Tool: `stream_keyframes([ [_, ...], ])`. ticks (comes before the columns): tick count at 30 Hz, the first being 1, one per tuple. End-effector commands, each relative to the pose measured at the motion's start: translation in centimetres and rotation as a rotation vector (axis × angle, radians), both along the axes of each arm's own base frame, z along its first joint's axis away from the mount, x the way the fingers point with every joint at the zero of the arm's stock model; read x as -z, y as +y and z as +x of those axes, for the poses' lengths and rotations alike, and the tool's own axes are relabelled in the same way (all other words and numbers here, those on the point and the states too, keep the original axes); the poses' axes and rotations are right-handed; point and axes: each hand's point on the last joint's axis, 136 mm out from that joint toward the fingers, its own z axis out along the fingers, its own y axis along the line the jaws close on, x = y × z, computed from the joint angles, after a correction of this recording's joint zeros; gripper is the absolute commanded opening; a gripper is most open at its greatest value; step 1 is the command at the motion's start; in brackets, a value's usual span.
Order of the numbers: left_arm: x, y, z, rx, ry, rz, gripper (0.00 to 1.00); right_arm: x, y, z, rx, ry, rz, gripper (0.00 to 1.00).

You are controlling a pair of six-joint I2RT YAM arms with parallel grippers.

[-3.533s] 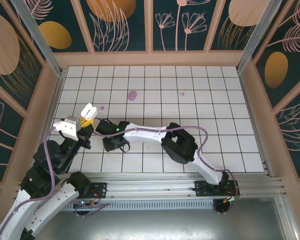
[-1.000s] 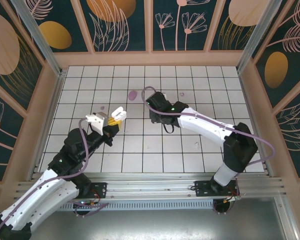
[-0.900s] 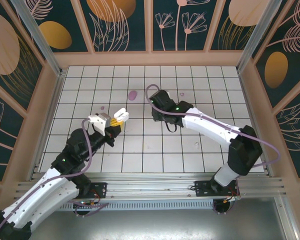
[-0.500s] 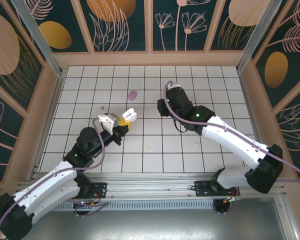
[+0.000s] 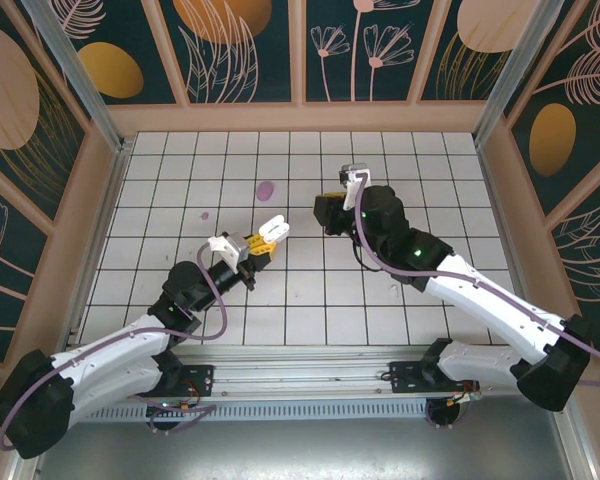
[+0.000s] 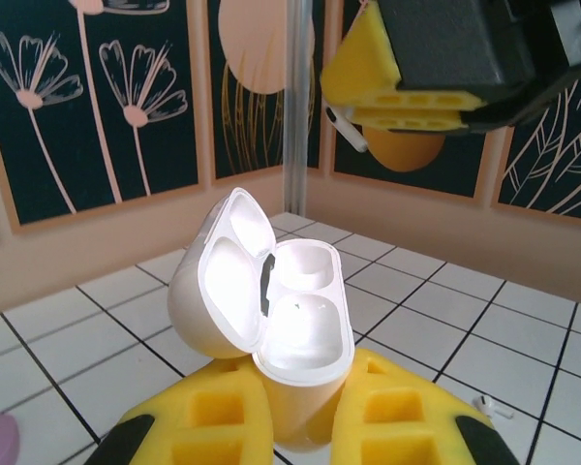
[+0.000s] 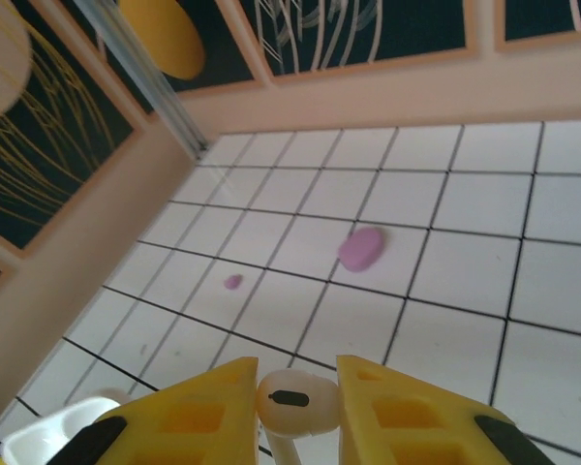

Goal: Insert wireless bluetooth earbuds into charging case

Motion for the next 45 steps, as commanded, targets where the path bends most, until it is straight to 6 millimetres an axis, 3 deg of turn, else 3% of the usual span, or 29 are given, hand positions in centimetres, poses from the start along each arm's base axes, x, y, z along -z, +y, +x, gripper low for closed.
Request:
stream_keyframes([
  [1,-1.7,0.1,0.3,-0.059,-0.104,-0.003,0.00,-3.0,0.8,-1.1,-0.067,-0.103,0.078,0.24],
  [13,-1.2,-1.0,1.2,-0.087,-0.110,-0.028,0.00,-3.0,2.5,-3.1,-0.214,-0.121,0.205,0.25],
  [25,-0.8,-1.5,1.4,-0.072,-0.081,-0.048,0.00,-1.3,4.9,-4.0,-0.309,-0.065,0.317,0.24],
  [34,-1.9,-2.5,0.7,0.005,-0.055,-0.088,0.00,-0.7,6.6,-4.8,-0.392,-0.071,0.316,0.25],
  [45,-3.4,-3.0,0.3,0.050,-0.025,-0.133,0.00,0.0,7.3,-5.5,-0.436,-0.101,0.314,0.25],
])
